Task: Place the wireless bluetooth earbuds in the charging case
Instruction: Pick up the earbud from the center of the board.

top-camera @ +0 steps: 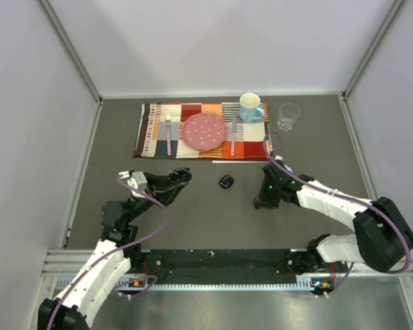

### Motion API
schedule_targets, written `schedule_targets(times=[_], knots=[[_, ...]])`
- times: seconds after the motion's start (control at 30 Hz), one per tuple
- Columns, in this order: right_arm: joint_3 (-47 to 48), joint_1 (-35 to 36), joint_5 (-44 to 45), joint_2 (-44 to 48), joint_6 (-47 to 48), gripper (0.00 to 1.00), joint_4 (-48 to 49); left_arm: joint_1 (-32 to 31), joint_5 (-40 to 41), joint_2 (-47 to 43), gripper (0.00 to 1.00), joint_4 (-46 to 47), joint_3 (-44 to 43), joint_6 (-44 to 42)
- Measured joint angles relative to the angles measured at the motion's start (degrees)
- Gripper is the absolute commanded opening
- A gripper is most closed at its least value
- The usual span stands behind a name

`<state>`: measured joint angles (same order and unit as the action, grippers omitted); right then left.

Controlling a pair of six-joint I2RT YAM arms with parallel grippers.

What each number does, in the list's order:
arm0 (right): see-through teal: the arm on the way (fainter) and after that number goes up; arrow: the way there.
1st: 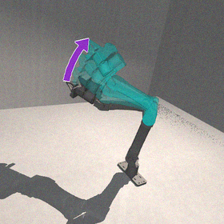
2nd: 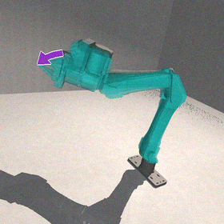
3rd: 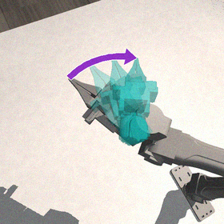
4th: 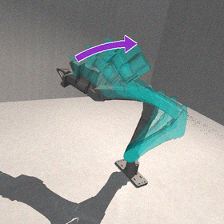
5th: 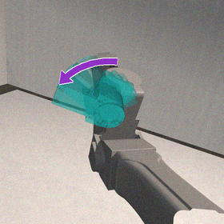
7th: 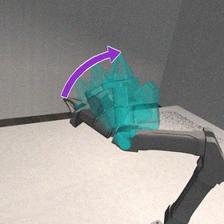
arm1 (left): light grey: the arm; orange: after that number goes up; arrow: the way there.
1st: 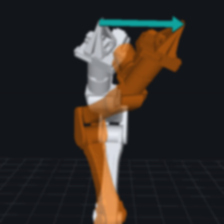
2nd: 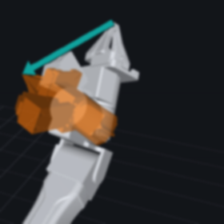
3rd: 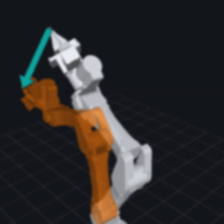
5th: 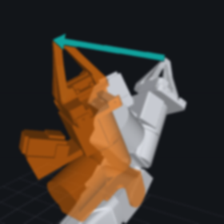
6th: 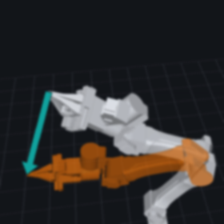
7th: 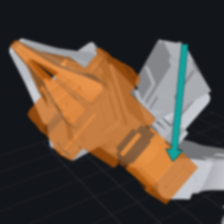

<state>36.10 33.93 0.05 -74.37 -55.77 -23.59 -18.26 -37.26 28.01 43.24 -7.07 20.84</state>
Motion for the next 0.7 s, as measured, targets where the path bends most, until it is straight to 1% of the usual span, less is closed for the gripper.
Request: schedule_targets(times=[0.7], knots=[[-2.0,0.0,0.8,3.0,-1.5,0.22,-0.2,0.0,0.0,0.0,0.0,-0.4,0.0,0.0]])
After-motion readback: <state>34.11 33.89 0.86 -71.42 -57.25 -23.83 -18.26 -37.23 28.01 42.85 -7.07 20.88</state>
